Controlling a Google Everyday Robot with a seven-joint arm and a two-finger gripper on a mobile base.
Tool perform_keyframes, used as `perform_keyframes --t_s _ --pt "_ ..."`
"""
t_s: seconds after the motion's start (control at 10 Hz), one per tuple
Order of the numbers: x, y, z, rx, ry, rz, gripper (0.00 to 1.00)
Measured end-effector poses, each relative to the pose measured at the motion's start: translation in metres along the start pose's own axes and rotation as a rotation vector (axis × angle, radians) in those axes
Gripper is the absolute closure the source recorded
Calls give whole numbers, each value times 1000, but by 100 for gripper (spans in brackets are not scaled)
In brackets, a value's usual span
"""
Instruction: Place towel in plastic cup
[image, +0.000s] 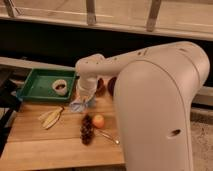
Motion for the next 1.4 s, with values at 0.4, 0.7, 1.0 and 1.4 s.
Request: perform_keyframes --t_s 0.4,0.7,1.0,1.4 --pt "1 1 1 0 3 -4 100" --pt "-13 -15 -7 34 -29 28 100" --pt "-35 -38 -19 74 -58 63 96" --pt "-43 -69 3 -16 -50 137 57"
